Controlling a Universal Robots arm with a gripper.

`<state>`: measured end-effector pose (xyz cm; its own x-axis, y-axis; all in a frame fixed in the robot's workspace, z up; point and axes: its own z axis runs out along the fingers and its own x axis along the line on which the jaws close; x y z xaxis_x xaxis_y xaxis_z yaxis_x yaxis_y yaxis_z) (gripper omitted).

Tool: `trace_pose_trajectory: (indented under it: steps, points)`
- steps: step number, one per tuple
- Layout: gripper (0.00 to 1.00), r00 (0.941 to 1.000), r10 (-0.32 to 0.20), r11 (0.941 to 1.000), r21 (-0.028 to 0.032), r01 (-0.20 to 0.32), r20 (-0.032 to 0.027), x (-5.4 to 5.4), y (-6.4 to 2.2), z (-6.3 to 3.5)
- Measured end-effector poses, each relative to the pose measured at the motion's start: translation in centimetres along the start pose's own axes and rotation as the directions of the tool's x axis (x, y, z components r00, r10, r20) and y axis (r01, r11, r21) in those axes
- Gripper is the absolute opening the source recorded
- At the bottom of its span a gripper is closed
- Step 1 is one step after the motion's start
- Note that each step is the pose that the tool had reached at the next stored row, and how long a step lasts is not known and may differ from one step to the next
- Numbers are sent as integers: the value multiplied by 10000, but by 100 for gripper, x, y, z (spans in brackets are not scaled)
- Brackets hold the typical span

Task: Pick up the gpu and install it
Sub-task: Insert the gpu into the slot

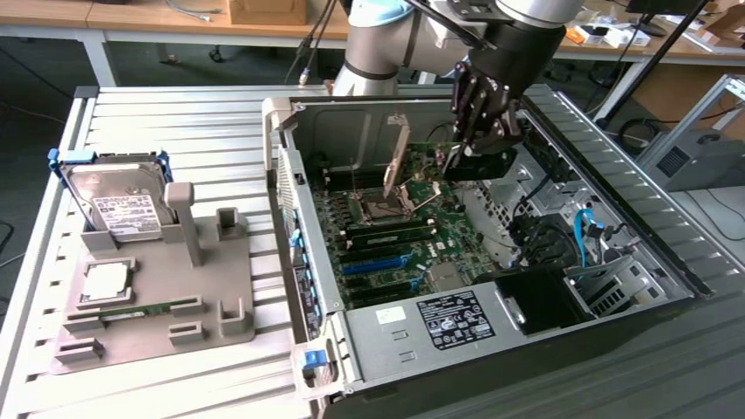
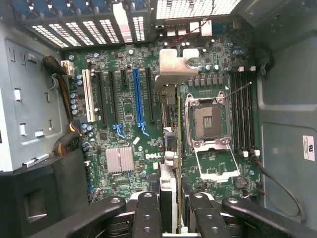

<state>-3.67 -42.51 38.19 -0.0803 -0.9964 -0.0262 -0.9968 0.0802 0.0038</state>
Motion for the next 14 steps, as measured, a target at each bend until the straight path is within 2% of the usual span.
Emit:
trace_pose_trajectory:
  steps: [14]
  points:
    - [27,9967,-806,9967,-21,806,-3,0,0,1]
